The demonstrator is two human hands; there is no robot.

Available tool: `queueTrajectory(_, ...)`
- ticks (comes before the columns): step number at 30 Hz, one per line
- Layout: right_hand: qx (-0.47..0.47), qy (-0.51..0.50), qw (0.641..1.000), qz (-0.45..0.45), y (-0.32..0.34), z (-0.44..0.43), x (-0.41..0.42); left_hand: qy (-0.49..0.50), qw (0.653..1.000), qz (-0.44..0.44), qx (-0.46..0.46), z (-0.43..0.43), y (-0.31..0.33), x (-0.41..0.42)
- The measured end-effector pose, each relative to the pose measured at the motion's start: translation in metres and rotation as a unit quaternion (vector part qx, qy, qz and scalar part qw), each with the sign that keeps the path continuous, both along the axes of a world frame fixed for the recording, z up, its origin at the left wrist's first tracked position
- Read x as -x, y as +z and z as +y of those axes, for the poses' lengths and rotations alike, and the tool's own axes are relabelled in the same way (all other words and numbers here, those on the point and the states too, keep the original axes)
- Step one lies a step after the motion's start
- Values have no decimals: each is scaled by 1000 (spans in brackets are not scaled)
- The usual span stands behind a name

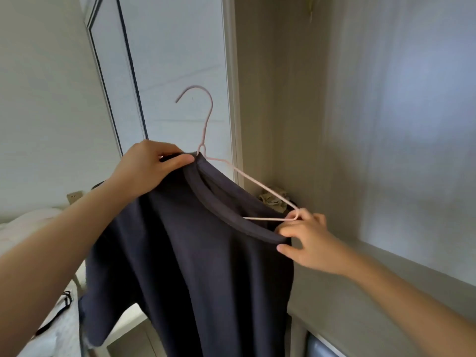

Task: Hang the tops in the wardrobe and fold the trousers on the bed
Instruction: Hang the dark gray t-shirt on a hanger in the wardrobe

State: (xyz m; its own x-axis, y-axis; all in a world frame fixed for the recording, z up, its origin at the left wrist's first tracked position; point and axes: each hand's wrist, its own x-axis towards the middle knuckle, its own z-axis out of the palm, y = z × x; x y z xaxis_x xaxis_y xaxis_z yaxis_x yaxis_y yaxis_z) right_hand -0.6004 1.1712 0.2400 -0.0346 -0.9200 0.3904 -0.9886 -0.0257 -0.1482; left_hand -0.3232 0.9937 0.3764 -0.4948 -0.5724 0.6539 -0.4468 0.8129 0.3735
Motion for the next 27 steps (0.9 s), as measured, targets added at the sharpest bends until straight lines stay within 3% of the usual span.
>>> queueTrajectory(3, 69, 13, 996, 58, 15, 4, 14, 54, 998, -29, 33, -1, -4, -9)
queueTrajectory(7, 115, 27, 991, 70, 42, 8, 20, 86, 992, -49, 78, -1, -5, -12)
queueTrajectory(9, 116, 27, 992, 29, 53, 8, 21, 79, 992, -46, 85, 1, -5, -12)
queueTrajectory(13, 61, 97, 978, -173, 71, 2, 3, 54, 995, -29, 74, 8, -3, -3)
queueTrajectory(18, 77, 110, 975, -180, 83, -15, -23, 43, 997, -10, 68, 13, -4, 14)
queueTrajectory(21, 89, 117, 962, -232, 89, -17, -24, 34, 998, 10, 42, 10, -7, 14)
queueTrajectory(27, 68, 52, 961, -264, 87, -24, -26, 12, 999, 20, 41, 21, -12, 22)
